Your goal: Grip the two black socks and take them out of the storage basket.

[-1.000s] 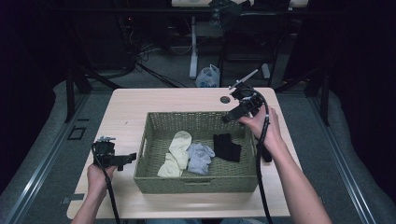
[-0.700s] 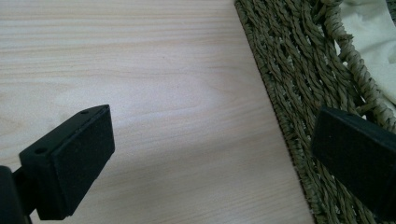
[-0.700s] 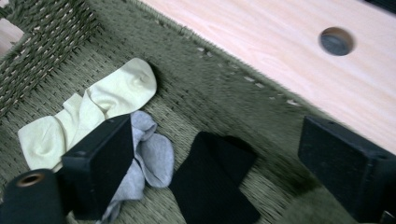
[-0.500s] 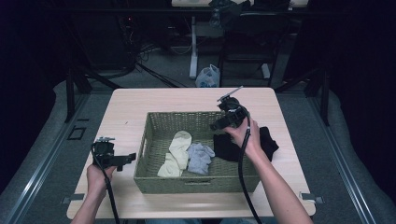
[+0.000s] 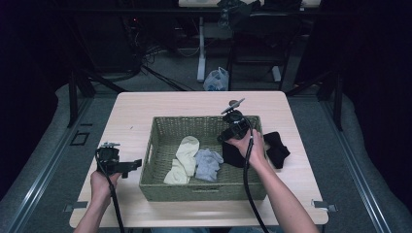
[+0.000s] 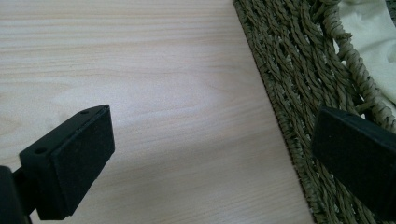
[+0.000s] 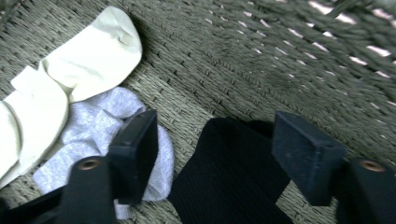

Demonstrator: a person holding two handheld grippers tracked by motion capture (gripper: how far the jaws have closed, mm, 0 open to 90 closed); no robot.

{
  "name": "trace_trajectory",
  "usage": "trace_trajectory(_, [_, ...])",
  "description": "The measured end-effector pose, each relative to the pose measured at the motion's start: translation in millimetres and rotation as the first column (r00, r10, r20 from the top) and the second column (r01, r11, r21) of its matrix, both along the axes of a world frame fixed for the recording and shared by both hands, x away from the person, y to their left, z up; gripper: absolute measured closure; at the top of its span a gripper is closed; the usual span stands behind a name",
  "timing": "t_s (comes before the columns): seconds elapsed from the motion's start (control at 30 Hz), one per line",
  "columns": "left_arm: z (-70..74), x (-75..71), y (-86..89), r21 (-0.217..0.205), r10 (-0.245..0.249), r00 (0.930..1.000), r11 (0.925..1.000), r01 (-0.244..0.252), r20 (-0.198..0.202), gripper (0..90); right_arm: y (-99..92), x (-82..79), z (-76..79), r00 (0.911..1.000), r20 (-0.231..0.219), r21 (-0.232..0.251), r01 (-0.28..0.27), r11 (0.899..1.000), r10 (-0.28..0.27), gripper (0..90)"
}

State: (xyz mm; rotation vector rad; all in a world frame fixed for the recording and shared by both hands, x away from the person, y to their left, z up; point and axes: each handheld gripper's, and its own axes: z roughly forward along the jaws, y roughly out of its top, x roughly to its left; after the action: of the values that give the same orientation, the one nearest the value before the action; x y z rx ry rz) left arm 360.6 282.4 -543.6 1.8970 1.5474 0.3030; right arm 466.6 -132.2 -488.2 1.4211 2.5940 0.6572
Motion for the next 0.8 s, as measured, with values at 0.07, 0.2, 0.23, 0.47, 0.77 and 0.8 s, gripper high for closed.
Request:
trace_trajectory(0.07, [0.1, -0.1, 0.2, 0.0, 0.0, 1.0, 1.0, 0.0, 0.0, 0.2, 2.0, 0.5, -4.4, 0.9999, -0.005, 0.014, 0.016, 1.0, -0.016, 37.7])
trace_trajectory(0.2, [0.1, -0.2, -0.1, 0.002, -0.002, 1.0, 1.0, 0.002, 0.0, 0.2, 3.1, 3.5, -10.9, 0.9994, -0.03, 0.003, 0.017, 1.0, -0.017, 44.3])
trace_trajectory(0.23, [0.1, -0.2, -0.1, 0.002, -0.003, 1.0, 1.0, 0.003, 0.0, 0.2, 2.5, 4.9, -10.4, 0.9987, -0.05, -0.018, -0.004, 1.0, 0.003, 45.6])
trace_trajectory(0.47, [0.1, -0.3, 0.2, 0.002, -0.001, 1.0, 1.0, 0.001, -0.002, 0.2, 7.3, 8.0, -20.8, 0.9965, -0.084, -0.044, 0.001, 0.999, -0.004, 55.9])
trace_trajectory(0.77, [0.6, -0.8, 1.2, 0.004, -0.002, 1.0, 1.0, 0.002, -0.005, 0.2, 7.7, 7.5, -21.6, 0.9945, -0.104, -0.055, -0.015, 0.998, 0.009, 85.9])
trace_trajectory(0.8, [0.6, -0.7, 1.1, 0.004, -0.002, 1.0, 1.0, 0.002, -0.005, 0.2, 8.4, 4.7, -17.8, 0.996, -0.09, -0.049, -0.008, 0.999, 0.004, 86.5])
